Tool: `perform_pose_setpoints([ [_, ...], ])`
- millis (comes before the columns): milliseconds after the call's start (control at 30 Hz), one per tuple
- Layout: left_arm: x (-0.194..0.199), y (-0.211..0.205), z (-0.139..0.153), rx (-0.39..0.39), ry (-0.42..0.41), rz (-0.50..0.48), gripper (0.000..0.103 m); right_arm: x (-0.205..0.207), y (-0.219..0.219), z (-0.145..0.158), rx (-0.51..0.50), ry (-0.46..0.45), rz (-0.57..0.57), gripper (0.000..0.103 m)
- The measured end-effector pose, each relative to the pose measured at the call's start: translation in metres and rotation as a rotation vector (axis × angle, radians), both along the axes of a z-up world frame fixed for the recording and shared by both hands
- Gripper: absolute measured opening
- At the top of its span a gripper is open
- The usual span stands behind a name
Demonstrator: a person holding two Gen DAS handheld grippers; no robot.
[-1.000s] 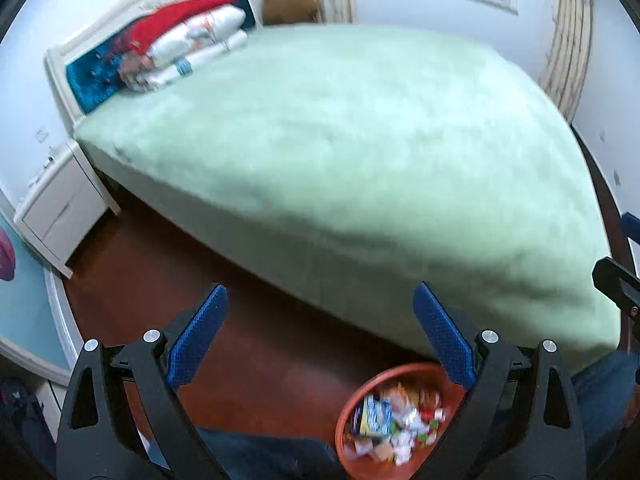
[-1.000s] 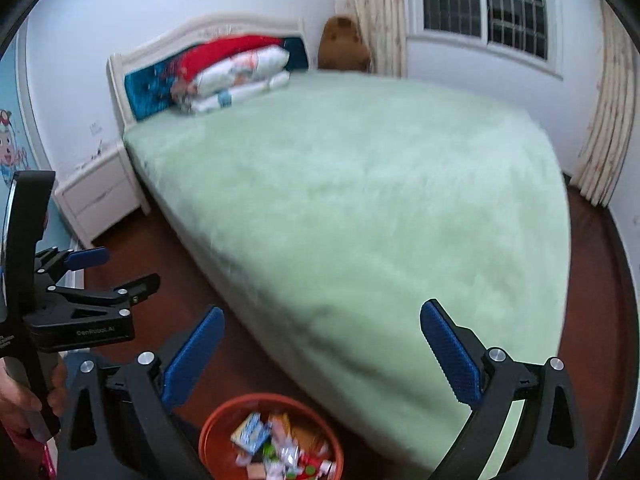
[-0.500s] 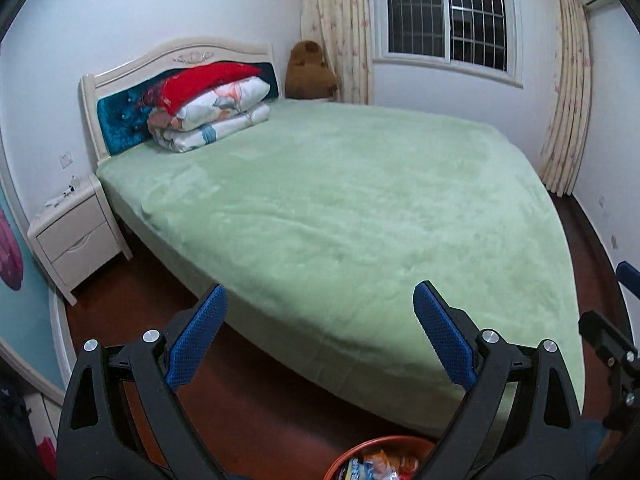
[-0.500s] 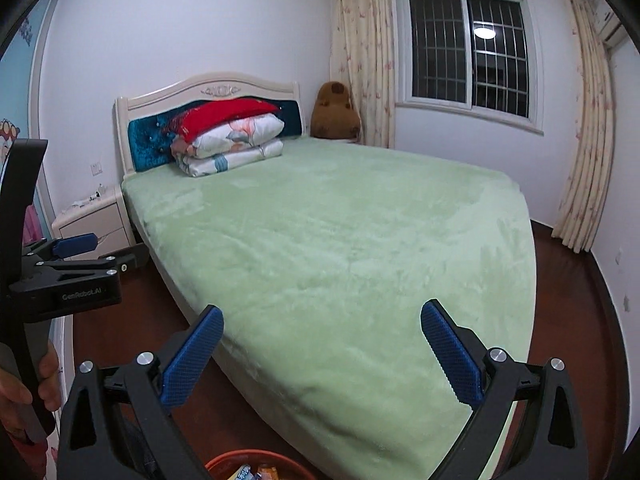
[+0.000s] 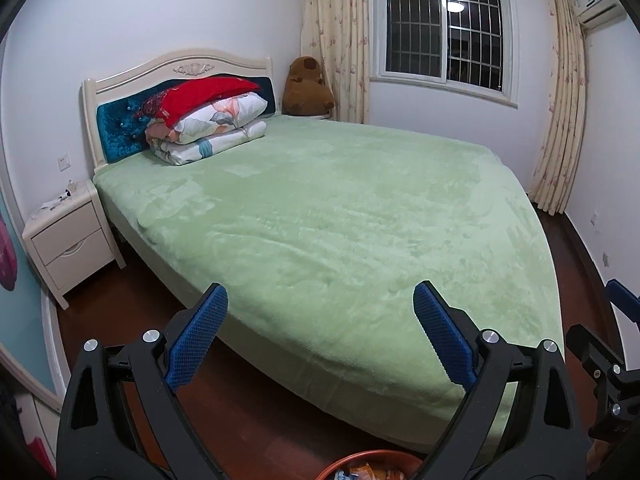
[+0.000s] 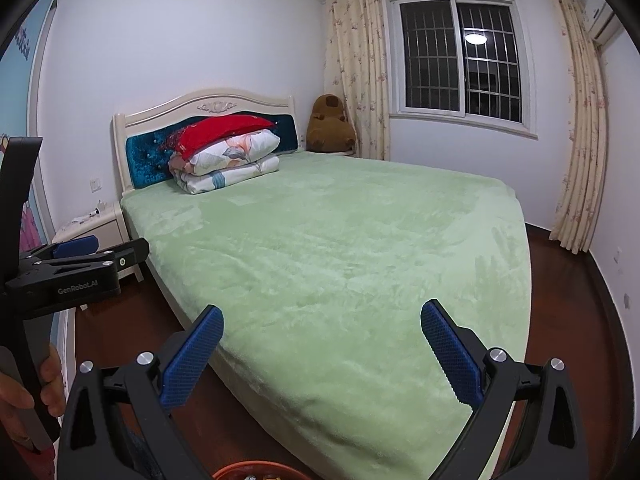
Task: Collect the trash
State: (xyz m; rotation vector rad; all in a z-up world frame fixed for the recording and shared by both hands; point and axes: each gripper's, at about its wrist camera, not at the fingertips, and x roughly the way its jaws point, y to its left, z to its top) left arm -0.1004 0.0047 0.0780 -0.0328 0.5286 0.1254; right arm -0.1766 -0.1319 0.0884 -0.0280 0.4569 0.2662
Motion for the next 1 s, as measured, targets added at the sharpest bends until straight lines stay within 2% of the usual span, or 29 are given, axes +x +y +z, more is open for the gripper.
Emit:
perform_pose_setpoints([
  [1000,-0.010,-0.006,0.010,-0.002,-0.036,-0.037,0.092,-0.007,-0.005,0.013,0.009,-0.035,-0.027,0.097],
])
